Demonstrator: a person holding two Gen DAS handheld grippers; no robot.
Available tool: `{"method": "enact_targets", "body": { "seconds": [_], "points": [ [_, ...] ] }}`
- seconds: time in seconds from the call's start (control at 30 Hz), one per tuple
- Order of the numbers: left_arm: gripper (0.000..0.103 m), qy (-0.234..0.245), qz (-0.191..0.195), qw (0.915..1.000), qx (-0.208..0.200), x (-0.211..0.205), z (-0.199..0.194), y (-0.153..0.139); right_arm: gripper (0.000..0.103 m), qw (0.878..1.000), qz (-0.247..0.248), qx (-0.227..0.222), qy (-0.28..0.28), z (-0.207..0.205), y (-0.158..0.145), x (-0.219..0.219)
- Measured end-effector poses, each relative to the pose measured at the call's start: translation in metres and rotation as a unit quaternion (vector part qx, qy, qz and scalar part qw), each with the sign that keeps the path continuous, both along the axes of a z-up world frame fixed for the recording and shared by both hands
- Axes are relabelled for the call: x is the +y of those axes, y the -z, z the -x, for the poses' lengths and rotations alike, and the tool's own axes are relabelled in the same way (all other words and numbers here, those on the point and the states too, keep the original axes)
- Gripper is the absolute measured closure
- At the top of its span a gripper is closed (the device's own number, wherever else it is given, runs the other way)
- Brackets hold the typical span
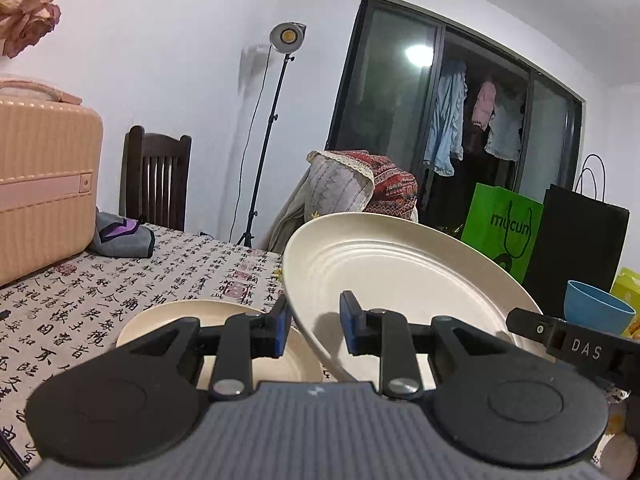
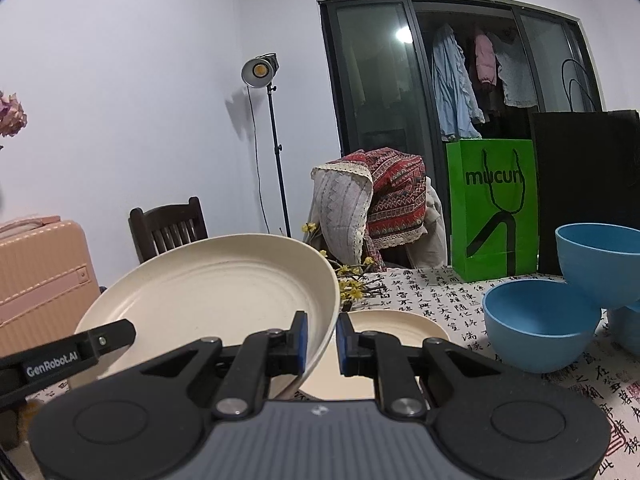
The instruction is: Organize plates and bowls
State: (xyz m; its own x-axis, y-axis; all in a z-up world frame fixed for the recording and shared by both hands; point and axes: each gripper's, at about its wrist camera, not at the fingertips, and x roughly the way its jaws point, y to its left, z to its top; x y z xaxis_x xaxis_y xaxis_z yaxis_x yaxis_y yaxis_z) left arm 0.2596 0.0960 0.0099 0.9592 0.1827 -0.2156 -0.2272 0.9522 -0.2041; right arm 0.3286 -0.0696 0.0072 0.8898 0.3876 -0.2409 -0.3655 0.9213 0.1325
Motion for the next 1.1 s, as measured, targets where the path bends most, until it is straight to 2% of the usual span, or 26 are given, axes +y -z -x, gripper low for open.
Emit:
{"method": "enact_targets", "body": {
  "seconds": [0.5, 1.1],
  "points": [
    [0.077, 0.022, 0.006, 0.9997, -0.004, 0.003, 0.004, 0.002, 0.088, 1.0, 0.018, -0.005, 0.014, 0.009, -0.003, 0.003],
    [0.077, 0.054, -0.005, 0.9985, -0.002, -0.01, 0.007, 0.007, 0.088, 0.998, 0.031, 0.003, 0.048, 0.026, 0.0, -0.011]
  ]
}}
